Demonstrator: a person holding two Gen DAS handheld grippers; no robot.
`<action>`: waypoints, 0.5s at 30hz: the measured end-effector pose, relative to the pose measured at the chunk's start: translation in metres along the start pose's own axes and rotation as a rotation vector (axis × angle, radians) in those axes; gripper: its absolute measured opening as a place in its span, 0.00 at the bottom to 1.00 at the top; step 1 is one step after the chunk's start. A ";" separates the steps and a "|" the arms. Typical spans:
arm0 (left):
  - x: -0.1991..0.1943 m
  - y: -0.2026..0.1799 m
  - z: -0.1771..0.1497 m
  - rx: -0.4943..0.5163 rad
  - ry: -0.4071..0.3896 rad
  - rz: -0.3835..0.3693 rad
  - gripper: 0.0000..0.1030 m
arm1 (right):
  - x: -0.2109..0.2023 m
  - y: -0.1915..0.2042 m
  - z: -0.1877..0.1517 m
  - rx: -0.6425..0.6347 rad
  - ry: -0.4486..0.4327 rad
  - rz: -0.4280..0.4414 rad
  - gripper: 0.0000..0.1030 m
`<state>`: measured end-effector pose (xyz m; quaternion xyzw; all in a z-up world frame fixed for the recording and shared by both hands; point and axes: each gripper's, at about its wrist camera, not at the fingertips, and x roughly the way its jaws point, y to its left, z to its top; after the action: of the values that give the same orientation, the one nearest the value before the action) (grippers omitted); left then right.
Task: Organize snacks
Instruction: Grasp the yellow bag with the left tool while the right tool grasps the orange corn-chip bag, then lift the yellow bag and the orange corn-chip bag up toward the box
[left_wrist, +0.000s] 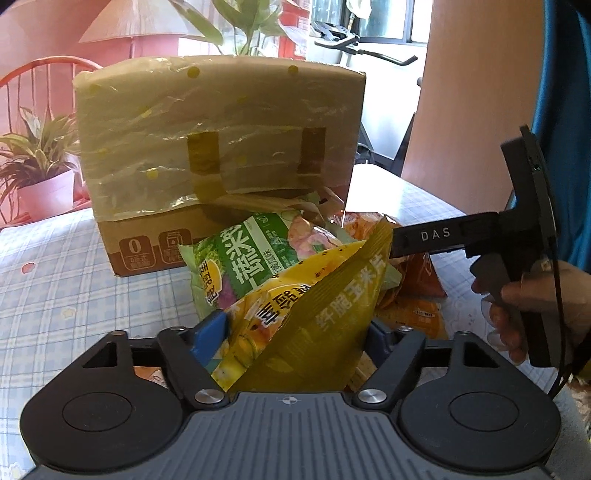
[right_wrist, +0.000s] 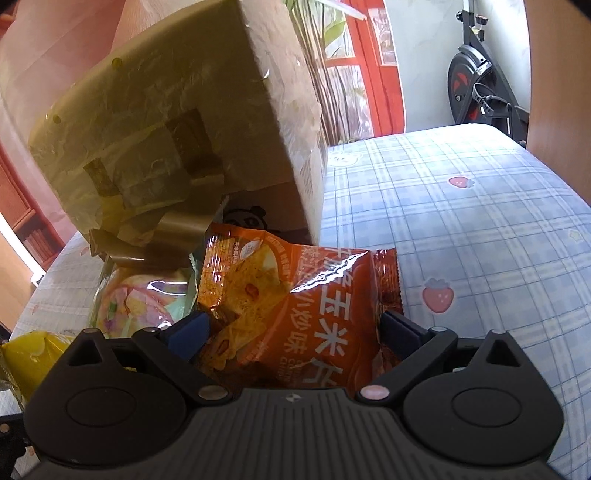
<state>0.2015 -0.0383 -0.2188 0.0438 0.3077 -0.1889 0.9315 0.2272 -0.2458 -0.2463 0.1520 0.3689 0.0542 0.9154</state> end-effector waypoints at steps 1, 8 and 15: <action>-0.001 0.001 0.000 -0.009 -0.003 -0.001 0.70 | -0.002 0.000 0.000 0.000 -0.007 -0.003 0.87; -0.011 0.009 0.000 -0.066 -0.029 -0.020 0.64 | -0.016 0.001 -0.004 0.000 -0.051 -0.017 0.67; -0.024 0.012 0.004 -0.101 -0.060 -0.042 0.64 | -0.035 0.002 -0.005 0.028 -0.096 -0.031 0.66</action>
<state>0.1902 -0.0197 -0.2016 -0.0154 0.2898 -0.1939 0.9371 0.1985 -0.2496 -0.2265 0.1615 0.3276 0.0276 0.9305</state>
